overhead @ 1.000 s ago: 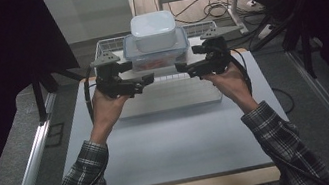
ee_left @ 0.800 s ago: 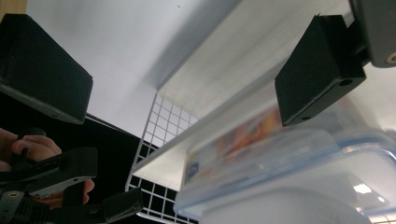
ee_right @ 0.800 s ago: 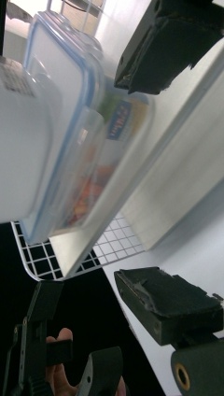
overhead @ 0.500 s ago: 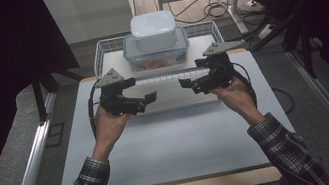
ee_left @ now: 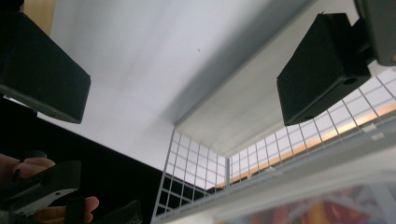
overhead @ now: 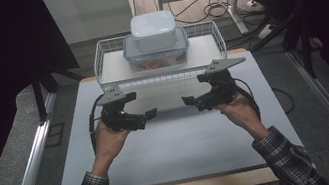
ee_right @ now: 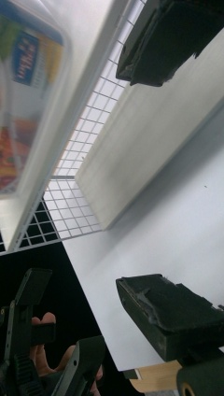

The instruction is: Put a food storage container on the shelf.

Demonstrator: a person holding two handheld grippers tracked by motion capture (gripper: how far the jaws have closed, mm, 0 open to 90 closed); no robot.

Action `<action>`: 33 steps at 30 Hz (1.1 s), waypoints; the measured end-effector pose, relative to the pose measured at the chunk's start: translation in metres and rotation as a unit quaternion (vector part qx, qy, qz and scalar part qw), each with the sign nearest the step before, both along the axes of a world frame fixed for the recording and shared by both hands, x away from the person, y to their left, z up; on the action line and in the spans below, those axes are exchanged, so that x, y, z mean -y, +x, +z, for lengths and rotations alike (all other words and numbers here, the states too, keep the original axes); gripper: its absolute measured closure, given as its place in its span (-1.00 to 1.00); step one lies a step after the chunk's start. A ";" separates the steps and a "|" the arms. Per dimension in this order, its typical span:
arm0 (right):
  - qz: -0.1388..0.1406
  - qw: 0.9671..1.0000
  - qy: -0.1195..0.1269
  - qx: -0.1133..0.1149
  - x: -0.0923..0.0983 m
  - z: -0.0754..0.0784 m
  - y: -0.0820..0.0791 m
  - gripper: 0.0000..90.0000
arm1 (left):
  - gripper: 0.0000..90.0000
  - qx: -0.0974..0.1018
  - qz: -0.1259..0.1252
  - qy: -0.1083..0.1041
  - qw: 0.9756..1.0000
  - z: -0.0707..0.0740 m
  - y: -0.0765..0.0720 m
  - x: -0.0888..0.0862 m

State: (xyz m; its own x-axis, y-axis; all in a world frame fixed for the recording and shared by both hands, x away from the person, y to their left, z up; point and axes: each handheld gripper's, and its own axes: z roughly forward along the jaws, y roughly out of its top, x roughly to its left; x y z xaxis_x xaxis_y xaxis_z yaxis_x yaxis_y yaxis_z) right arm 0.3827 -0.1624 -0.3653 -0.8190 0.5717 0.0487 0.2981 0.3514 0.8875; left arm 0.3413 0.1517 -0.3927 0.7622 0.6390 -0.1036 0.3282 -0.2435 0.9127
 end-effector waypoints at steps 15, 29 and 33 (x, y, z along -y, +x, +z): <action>0.005 1.000 -0.010 -0.005 0.006 -0.027 -0.020 -0.98 | -0.95 -0.014 -0.002 0.021 1.000 -0.030 -0.019 -0.001; -0.003 0.999 -0.030 -0.026 0.020 -0.069 -0.033 -1.00 | -0.98 -0.038 -0.001 0.029 0.999 -0.072 -0.043 -0.006; -0.004 0.999 -0.036 -0.032 0.026 -0.083 -0.037 -1.00 | -0.99 -0.048 0.008 0.037 0.998 -0.091 -0.051 -0.009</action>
State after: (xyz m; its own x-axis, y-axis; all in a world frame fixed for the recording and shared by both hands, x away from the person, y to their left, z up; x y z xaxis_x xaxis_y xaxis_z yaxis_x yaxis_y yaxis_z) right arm 0.3460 -0.1880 -0.4484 -0.8113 0.5815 0.0596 0.3565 0.4115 0.8388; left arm 0.2907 0.1609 -0.4836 0.7409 0.6595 -0.1271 0.4172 -0.3036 0.8566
